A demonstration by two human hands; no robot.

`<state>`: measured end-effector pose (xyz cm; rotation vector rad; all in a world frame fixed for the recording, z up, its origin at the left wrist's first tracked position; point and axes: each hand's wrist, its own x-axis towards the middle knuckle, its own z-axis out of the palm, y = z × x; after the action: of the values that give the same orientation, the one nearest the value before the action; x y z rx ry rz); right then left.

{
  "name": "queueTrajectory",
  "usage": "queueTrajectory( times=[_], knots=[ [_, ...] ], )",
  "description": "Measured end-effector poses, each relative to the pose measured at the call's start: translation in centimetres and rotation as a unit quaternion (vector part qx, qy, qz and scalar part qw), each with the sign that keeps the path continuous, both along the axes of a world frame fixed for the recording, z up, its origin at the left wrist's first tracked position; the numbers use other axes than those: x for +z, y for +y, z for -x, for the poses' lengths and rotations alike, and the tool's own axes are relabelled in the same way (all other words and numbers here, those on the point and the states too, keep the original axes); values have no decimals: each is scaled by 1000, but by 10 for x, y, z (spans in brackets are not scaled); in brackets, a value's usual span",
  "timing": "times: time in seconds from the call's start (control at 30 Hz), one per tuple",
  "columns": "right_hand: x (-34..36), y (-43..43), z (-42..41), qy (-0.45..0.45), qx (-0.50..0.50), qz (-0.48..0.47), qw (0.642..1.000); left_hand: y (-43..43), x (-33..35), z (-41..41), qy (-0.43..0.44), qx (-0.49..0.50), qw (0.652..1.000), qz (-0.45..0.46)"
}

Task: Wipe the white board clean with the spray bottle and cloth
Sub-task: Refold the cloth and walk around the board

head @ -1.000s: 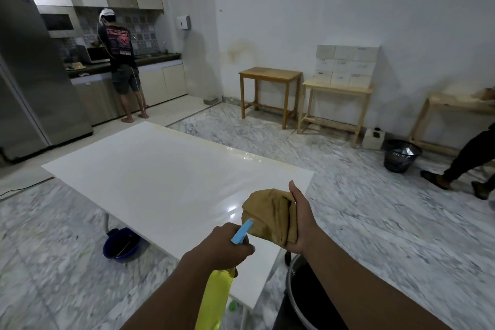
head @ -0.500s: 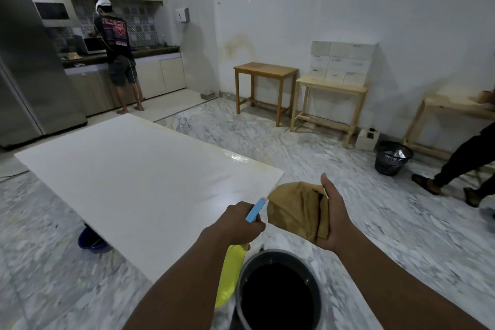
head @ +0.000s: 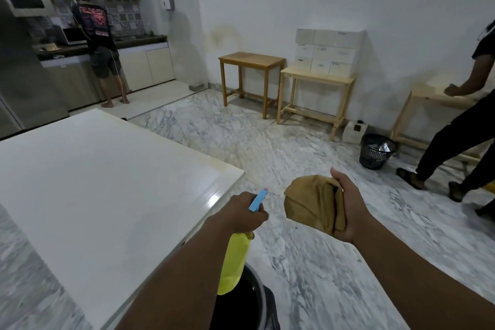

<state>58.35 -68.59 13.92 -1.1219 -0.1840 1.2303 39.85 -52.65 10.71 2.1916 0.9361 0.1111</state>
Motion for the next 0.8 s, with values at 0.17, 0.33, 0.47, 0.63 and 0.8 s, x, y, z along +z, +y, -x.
queueTrajectory(
  times=[0.17, 0.33, 0.47, 0.63, 0.8],
  knots=[
    [-15, 28, -50, -5, 37, 26, 999, 25, -18, -51, 13, 18, 1000, -4],
    [-26, 85, -117, -10, 66, 42, 997, 69, -41, -111, 16, 59, 998, 29],
    [-33, 134, -172, -12, 93, 60, 994, 114, -50, -154, 10, 98, 994, 51],
    [-33, 187, -237, -9, 105, 69, 992, 162, -46, -199, 17, 89, 995, 45],
    [-36, 266, -279, -22, 136, 68, 988, 218, -39, -220, -5, 158, 986, 56]
  ],
)
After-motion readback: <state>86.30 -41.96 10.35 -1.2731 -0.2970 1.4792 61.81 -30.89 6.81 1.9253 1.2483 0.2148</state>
